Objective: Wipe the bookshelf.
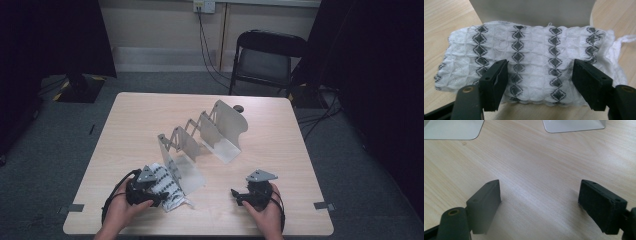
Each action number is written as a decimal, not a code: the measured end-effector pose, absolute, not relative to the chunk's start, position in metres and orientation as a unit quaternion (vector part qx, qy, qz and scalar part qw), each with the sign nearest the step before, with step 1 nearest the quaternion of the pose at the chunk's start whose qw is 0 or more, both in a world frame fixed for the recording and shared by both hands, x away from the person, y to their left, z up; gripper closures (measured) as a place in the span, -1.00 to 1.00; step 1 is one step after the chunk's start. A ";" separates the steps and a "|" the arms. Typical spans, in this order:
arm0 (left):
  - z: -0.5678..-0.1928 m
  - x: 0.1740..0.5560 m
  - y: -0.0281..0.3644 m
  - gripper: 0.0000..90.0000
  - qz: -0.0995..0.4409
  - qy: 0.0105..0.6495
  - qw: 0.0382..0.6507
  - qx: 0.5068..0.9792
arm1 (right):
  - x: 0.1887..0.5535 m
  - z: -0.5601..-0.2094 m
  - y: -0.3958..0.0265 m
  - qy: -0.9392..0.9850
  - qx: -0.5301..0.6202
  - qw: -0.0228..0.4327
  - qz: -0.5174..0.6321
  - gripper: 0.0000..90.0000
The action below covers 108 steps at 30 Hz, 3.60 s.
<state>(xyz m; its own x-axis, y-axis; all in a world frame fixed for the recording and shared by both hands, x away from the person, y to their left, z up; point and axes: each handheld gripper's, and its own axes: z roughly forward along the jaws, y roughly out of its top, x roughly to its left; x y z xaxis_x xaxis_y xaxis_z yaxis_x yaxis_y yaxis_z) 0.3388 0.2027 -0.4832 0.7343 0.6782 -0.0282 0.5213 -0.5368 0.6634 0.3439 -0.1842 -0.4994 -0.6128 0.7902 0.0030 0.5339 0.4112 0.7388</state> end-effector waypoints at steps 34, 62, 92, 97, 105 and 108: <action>-0.458 0.342 0.201 0.63 0.101 0.373 0.372 0.844 | 0.345 -0.499 -0.183 0.822 0.402 0.175 0.363 -0.62; -0.388 0.337 0.207 0.61 0.123 0.368 0.402 0.829 | 0.345 -0.499 -0.183 0.822 0.402 0.175 0.363 -0.62; -0.469 0.345 0.195 0.59 0.118 0.392 0.349 0.843 | 0.345 -0.499 -0.183 0.822 0.402 0.175 0.363 -0.62; -0.475 0.345 0.192 0.59 0.114 0.391 0.343 0.846 | 0.345 -0.499 -0.183 0.822 0.402 0.175 0.363 -0.62; -0.464 0.344 0.195 0.60 0.106 0.396 0.350 0.842 | 0.345 -0.499 -0.183 0.822 0.402 0.175 0.363 -0.62; -0.454 0.342 0.196 0.61 0.104 0.392 0.359 0.841 | 0.345 -0.499 -0.183 0.822 0.402 0.175 0.363 -0.62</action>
<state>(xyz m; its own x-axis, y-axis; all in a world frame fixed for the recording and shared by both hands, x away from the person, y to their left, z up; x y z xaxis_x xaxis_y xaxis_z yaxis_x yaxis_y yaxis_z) 0.3423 0.1965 -0.4544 0.6711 0.7339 -0.1056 0.5839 -0.4353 0.6852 0.3447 -0.1834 -0.4993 -0.6152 0.7883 0.0049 0.5343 0.4124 0.7378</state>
